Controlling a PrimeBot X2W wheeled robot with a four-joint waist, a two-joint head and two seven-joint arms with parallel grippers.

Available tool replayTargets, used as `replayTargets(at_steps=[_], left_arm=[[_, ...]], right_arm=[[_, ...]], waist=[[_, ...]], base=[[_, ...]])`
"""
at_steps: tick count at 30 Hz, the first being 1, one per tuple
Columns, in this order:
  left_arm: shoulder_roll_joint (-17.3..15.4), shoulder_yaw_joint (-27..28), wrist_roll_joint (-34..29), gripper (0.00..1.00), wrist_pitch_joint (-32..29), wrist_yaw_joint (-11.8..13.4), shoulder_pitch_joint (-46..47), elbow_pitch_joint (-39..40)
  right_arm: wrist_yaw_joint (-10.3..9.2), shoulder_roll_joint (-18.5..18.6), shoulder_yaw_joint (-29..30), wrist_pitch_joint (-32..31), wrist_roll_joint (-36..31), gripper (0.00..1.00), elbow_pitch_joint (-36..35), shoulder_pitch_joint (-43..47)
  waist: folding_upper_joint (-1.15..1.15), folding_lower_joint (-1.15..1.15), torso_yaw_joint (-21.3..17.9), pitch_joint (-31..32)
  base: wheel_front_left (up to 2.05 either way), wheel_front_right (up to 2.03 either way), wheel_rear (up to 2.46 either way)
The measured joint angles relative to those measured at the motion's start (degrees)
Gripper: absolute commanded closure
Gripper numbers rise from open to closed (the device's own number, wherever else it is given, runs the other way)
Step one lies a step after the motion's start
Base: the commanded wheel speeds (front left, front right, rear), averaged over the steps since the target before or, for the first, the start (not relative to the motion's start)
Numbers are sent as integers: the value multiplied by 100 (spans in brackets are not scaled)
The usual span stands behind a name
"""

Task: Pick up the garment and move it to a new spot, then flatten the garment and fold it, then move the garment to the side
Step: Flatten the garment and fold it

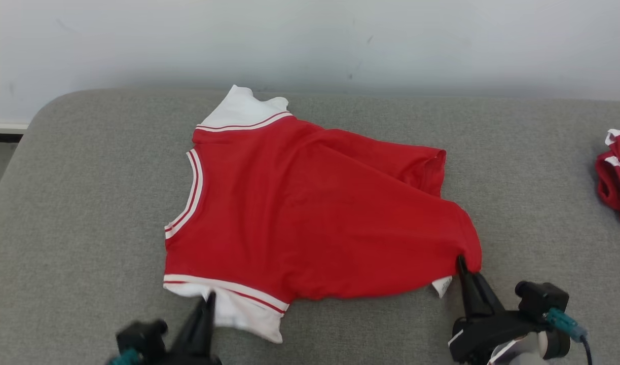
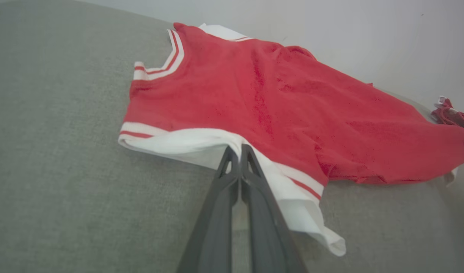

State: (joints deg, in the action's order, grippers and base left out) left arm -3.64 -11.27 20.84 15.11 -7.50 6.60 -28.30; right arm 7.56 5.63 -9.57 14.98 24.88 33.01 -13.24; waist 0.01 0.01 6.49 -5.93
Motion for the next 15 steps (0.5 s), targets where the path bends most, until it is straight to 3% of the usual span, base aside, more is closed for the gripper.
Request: replayTargets(at_steps=[6, 10, 15], left_arm=[[-432, -97, 274, 100, 1, 0, 904, 755], [-987, -379, 690, 100, -378, 0, 2470, 982], [-1249, -423, 1137, 100, -1014, 0, 4497, 747]], right_arm=[[0, 282, -174, 1, 189, 100, -477, -292], [0, 633, -446, -110, 502, 100, -677, -1301], [0, 1016, -460, -631, 936, 100, -799, -2796]], waist=[[0, 0, -124, 25], [0, -1, -224, -185], [0, 0, -326, -632]], base=[[0, 0, 0], [0, 0, 0], [0, 0, 0]])
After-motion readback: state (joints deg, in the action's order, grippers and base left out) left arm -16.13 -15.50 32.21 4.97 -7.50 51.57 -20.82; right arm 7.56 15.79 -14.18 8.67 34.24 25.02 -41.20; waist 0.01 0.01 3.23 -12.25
